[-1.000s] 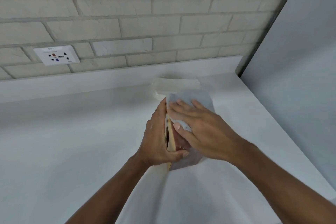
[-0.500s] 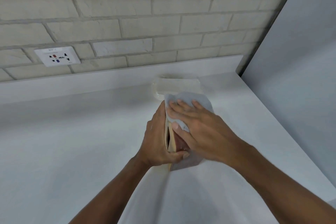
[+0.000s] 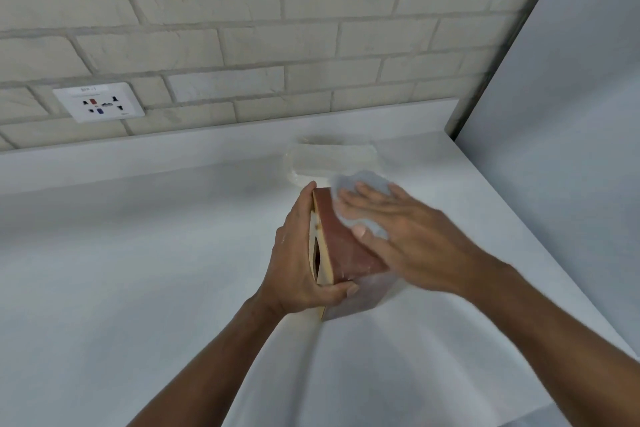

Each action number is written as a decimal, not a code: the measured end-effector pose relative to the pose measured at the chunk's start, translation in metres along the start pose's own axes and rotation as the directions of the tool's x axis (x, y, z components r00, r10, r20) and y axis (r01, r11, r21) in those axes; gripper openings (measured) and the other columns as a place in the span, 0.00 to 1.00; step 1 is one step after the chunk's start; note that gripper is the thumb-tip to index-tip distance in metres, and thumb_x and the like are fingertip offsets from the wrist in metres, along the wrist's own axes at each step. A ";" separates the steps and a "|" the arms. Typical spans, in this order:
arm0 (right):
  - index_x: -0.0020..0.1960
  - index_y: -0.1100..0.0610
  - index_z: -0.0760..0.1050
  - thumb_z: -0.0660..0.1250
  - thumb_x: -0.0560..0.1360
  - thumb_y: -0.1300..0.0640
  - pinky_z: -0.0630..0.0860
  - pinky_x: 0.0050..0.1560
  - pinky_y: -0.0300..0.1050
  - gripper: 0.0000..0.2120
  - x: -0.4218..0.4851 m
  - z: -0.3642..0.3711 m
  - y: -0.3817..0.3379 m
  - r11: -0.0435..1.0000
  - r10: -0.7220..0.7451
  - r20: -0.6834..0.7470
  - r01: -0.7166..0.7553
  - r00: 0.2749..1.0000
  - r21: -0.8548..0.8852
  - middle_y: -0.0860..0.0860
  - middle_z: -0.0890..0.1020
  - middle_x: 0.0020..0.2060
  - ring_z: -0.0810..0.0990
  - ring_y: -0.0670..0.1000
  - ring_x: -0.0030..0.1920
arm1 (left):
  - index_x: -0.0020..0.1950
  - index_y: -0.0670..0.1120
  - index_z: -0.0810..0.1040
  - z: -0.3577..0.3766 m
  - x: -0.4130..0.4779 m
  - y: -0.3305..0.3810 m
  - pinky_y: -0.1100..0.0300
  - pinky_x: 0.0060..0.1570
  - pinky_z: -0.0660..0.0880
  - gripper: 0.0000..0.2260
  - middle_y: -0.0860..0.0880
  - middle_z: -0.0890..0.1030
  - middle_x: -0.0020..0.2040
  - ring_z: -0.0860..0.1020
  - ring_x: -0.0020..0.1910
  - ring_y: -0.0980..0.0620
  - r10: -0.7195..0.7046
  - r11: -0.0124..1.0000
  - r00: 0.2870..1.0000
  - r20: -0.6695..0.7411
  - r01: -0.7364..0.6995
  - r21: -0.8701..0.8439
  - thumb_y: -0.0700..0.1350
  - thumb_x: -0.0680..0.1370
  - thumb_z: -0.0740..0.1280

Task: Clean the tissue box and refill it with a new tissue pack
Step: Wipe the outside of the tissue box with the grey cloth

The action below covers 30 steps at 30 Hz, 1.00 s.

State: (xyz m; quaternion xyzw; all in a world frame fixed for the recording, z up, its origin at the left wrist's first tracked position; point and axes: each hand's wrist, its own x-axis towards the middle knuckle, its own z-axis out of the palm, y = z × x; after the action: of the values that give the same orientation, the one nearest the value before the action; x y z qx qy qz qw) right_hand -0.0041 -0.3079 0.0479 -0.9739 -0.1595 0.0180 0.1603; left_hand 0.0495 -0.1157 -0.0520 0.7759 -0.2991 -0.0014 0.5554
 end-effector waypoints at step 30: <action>0.75 0.34 0.60 0.46 0.81 0.36 0.56 0.77 0.53 0.23 0.005 0.013 0.043 0.891 0.331 -0.089 -0.280 0.939 0.357 0.41 0.61 0.77 0.58 0.49 0.78 | 0.82 0.54 0.46 -0.001 0.000 0.004 0.35 0.70 0.70 0.59 0.52 0.63 0.81 0.67 0.79 0.46 0.004 1.000 0.999 0.035 -0.004 -0.011 0.79 0.63 0.70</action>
State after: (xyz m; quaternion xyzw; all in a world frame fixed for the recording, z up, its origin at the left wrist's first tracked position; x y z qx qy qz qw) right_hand 0.0127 -0.3411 0.0215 -0.9431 0.0139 -0.0020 0.3321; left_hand 0.0476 -0.1158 -0.0484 0.7721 -0.3103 -0.0155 0.5543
